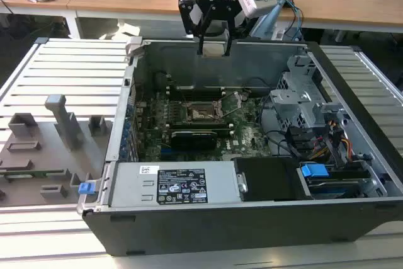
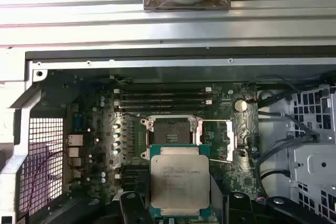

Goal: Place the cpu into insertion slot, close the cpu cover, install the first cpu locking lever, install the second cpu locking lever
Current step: 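Place the cpu into insertion slot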

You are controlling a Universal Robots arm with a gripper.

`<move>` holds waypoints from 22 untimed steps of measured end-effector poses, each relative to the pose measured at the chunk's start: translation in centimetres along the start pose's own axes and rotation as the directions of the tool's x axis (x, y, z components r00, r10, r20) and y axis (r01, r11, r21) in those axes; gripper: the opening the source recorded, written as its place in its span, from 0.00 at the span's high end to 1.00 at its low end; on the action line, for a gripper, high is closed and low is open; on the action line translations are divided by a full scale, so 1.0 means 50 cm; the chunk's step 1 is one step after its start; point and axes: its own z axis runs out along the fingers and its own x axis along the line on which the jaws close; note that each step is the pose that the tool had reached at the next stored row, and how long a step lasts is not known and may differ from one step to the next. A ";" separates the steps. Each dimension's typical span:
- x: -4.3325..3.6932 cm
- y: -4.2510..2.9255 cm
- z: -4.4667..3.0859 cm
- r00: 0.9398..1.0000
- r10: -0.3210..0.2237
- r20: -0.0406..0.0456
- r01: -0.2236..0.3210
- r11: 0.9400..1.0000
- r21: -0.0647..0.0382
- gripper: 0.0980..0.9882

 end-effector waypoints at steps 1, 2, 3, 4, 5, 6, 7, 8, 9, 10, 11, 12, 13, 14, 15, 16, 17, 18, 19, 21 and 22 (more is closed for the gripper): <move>0.000 0.000 0.003 1.000 0.000 0.000 0.000 1.000 0.000 0.50; 0.000 -0.001 0.008 1.000 0.000 0.000 0.000 1.000 0.000 0.50; 0.000 -0.001 0.011 1.000 0.000 0.000 0.000 1.000 0.000 0.50; 0.000 -0.001 0.013 1.000 0.000 0.000 0.000 1.000 0.001 0.50; 0.000 -0.001 0.016 1.000 0.000 0.000 0.000 1.000 0.000 0.50; 0.000 -0.002 0.020 1.000 0.000 0.000 0.000 1.000 0.000 0.50; 0.000 -0.002 0.024 1.000 0.000 0.000 0.000 1.000 0.001 0.50; -0.001 -0.002 0.025 1.000 0.000 0.000 0.000 1.000 0.001 0.50; -0.001 -0.002 0.027 1.000 0.000 0.000 0.000 1.000 0.000 0.50; -0.001 -0.003 0.032 1.000 0.000 0.000 0.000 1.000 0.000 0.50; -0.001 -0.003 0.038 1.000 0.000 0.000 0.000 1.000 0.001 0.50; -0.001 -0.004 0.040 1.000 0.000 0.000 0.000 1.000 0.001 0.50; -0.001 -0.004 0.042 1.000 0.000 0.000 0.000 1.000 0.000 0.50; -0.001 -0.004 0.045 1.000 0.000 0.000 0.000 1.000 0.000 0.50; -0.001 -0.004 0.047 1.000 0.000 0.000 0.000 1.000 0.000 0.50; -0.001 -0.004 0.048 1.000 0.000 0.000 0.000 1.000 0.000 0.50; -0.001 -0.005 0.052 1.000 0.000 0.000 0.000 1.000 0.000 0.50; -0.001 -0.005 0.055 1.000 0.000 0.000 0.000 1.000 0.000 0.50; -0.001 -0.005 0.058 1.000 0.000 0.000 0.000 1.000 0.000 0.50; -0.001 -0.006 0.064 1.000 0.000 0.000 0.000 1.000 0.000 0.50; -0.001 -0.006 0.068 1.000 0.000 0.000 0.000 1.000 0.001 0.50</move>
